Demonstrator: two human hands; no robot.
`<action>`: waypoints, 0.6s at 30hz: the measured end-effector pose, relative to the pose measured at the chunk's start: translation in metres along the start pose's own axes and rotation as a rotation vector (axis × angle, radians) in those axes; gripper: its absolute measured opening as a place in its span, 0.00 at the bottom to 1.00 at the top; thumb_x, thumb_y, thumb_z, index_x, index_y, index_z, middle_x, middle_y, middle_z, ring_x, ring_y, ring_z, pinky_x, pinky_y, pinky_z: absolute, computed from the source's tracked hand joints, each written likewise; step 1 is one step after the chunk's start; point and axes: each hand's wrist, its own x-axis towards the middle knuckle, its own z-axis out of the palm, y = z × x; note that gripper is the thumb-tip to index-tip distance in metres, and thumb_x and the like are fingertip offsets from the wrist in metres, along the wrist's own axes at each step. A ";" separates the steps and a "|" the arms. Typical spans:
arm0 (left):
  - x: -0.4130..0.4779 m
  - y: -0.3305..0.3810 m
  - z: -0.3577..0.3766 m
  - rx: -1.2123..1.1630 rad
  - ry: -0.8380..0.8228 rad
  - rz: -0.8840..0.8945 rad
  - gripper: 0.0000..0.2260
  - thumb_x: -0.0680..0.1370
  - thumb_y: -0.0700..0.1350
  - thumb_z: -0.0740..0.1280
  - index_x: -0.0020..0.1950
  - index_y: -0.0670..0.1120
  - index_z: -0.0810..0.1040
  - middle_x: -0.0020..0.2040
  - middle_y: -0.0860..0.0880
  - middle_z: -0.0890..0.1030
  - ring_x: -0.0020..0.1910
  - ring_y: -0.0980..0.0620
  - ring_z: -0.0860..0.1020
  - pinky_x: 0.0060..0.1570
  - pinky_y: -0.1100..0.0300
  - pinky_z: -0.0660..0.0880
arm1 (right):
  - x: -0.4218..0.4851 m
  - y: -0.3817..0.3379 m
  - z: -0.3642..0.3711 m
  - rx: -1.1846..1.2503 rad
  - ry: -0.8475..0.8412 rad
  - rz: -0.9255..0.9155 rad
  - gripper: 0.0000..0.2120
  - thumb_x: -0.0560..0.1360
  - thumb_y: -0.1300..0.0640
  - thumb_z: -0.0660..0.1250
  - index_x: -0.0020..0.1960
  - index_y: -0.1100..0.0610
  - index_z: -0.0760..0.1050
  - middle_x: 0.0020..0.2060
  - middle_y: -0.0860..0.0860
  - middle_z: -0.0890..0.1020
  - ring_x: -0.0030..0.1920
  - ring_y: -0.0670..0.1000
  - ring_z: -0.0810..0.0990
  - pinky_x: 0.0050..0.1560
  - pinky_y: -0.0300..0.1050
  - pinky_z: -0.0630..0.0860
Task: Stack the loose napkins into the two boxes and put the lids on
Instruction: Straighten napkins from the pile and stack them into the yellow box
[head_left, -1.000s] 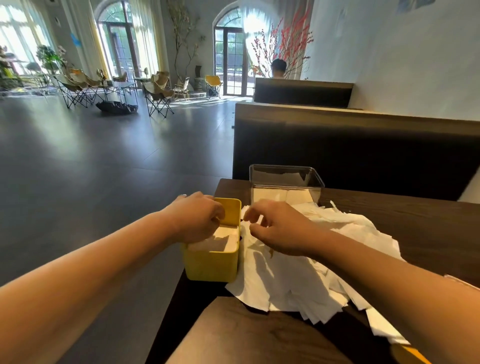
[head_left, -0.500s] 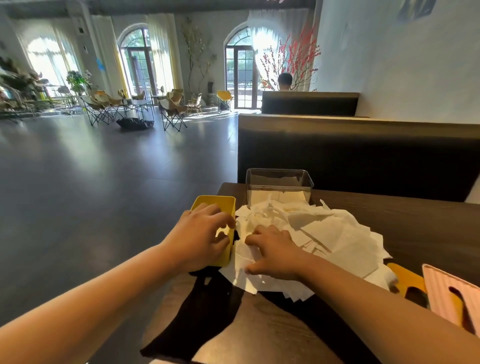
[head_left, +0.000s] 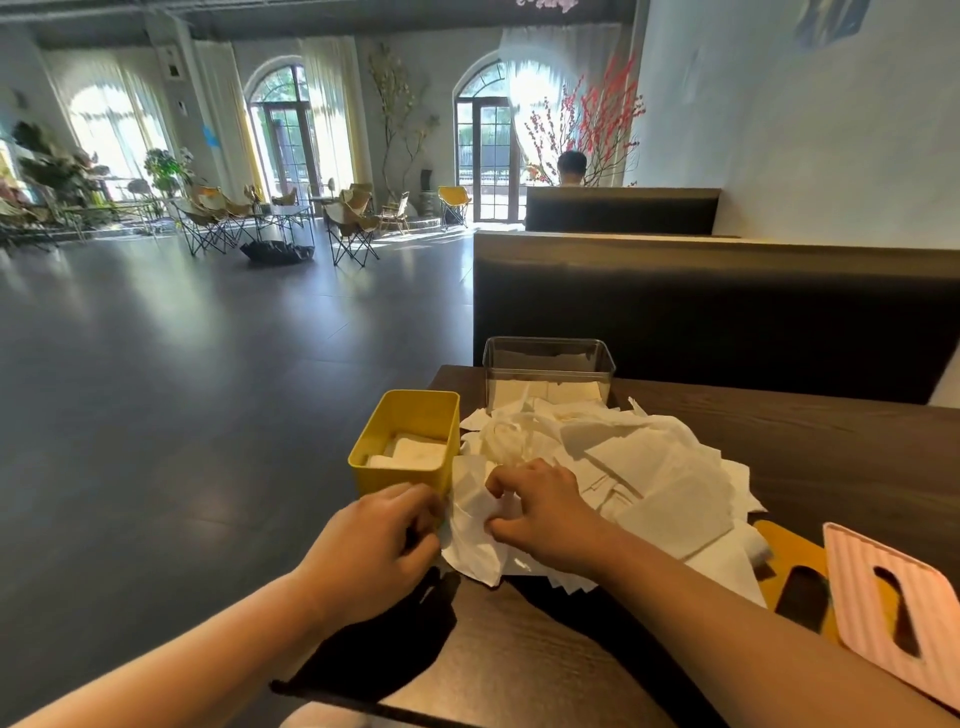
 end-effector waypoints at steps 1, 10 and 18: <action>-0.001 -0.001 0.003 0.004 -0.058 -0.027 0.06 0.81 0.58 0.67 0.58 0.61 0.78 0.49 0.65 0.78 0.46 0.64 0.78 0.51 0.62 0.80 | -0.001 0.000 0.000 0.014 -0.001 -0.002 0.12 0.76 0.44 0.72 0.55 0.39 0.71 0.55 0.44 0.76 0.58 0.48 0.68 0.75 0.62 0.59; 0.004 0.002 0.030 0.077 -0.112 -0.168 0.13 0.78 0.67 0.68 0.50 0.59 0.76 0.45 0.62 0.79 0.44 0.61 0.78 0.47 0.58 0.81 | -0.008 -0.012 -0.005 0.060 -0.071 -0.050 0.18 0.74 0.43 0.75 0.58 0.43 0.70 0.56 0.43 0.73 0.60 0.45 0.64 0.80 0.61 0.46; 0.003 0.004 0.033 0.016 -0.057 -0.267 0.24 0.73 0.70 0.72 0.59 0.61 0.66 0.47 0.60 0.81 0.42 0.60 0.81 0.44 0.56 0.83 | -0.028 0.005 -0.007 0.013 -0.043 -0.239 0.19 0.74 0.45 0.75 0.62 0.47 0.76 0.58 0.39 0.74 0.67 0.40 0.65 0.81 0.52 0.35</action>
